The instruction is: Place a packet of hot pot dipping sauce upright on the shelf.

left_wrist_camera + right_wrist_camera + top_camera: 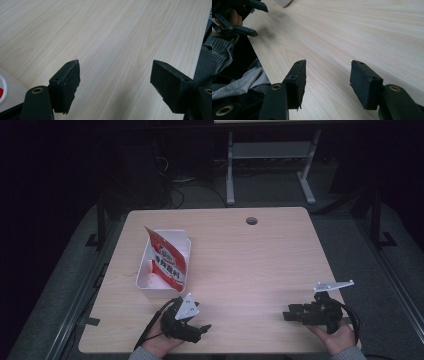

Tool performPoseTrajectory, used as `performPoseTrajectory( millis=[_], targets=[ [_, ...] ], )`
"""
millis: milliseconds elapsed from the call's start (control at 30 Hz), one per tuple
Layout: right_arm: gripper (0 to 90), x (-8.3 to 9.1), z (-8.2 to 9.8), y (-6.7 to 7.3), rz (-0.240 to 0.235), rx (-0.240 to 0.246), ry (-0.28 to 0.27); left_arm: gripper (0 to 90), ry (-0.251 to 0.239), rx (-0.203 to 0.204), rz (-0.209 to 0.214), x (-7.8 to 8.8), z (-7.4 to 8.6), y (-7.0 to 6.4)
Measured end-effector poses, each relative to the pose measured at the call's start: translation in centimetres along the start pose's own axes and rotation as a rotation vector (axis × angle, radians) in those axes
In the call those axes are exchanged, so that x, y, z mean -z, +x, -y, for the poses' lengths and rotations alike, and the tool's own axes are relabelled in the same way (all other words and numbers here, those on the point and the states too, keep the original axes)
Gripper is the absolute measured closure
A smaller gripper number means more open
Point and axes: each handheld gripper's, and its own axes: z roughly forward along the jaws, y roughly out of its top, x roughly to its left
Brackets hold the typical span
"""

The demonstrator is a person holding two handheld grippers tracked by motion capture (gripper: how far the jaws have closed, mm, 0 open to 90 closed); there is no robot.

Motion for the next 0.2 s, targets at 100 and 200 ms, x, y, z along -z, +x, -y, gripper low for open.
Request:
performPoseTrajectory(
  millis=[100, 200],
  targets=[
    [45.4, -0.2, 0.48, 0.29, 0.002, 0.005, 0.003, 23.4, -0.001, 0.0, 0.001, 0.04, 0.0, -0.02],
    [45.3, -0.24, 0.64, 0.5, 0.007, 0.015, 0.003, 23.4, -0.001, -0.006, 0.002, 0.07, -0.02, -0.07]
  ],
)
